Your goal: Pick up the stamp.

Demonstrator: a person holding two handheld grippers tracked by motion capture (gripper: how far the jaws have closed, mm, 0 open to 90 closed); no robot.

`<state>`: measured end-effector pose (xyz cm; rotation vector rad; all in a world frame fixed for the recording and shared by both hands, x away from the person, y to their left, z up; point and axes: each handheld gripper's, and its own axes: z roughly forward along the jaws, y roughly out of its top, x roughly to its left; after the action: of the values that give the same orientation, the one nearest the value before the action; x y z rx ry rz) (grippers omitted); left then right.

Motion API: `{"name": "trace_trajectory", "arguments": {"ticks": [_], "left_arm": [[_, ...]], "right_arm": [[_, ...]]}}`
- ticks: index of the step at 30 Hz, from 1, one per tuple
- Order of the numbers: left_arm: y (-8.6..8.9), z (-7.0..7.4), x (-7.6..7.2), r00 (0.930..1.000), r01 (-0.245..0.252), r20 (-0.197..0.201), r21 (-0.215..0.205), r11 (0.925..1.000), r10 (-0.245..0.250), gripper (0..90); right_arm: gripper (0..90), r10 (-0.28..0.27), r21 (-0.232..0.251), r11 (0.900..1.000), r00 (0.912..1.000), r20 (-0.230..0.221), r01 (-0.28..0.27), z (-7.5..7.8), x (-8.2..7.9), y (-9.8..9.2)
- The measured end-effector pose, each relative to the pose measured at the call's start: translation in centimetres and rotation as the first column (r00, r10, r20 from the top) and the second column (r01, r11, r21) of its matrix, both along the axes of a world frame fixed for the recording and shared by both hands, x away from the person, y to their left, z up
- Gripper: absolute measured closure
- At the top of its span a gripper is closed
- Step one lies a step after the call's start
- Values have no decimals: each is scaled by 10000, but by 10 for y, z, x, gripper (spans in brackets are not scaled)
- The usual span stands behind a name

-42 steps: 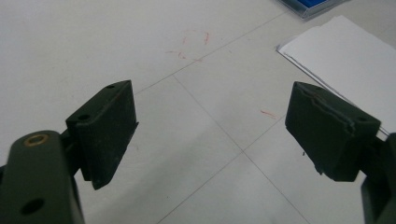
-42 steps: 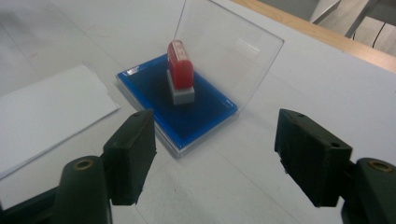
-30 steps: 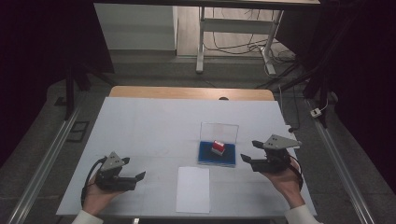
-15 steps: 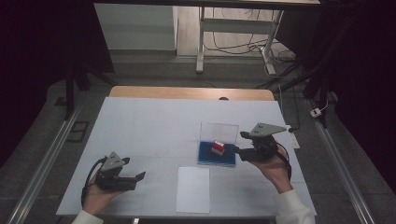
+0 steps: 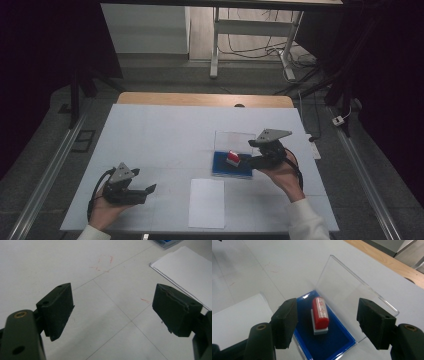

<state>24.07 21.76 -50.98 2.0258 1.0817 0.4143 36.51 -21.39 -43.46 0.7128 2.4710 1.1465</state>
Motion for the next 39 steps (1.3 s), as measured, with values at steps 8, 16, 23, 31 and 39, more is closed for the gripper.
{"name": "trace_trajectory", "arguments": {"ticks": [8, 16, 23, 31, 39], "left_arm": [[0, 0, 1, 10000, 53, -17, 36, 10000, -53, 174], [-2, -1, 1, 9999, 97, -58, 102, 9999, -96, 174], [-2, -1, 2, 9999, 111, -71, 128, 9999, -110, 174], [-4, -3, 2, 9998, 173, -145, 236, 9996, -170, 174], [-4, -3, 3, 9996, 206, -194, 272, 9994, -201, 175]], "right_arm": [[324, 12, -65, 10000, 9999, -109, -13, -2, 5, 5], [323, 103, -86, 9999, 9995, -303, -106, -7, 13, 12], [324, 123, -286, 9995, 9987, -498, -138, -10, 17, 13], [322, 237, -646, 9974, 9945, -1016, -304, -19, 26, 19], [322, 287, -921, 9949, 9914, -1279, -407, -26, 31, 26]]}}
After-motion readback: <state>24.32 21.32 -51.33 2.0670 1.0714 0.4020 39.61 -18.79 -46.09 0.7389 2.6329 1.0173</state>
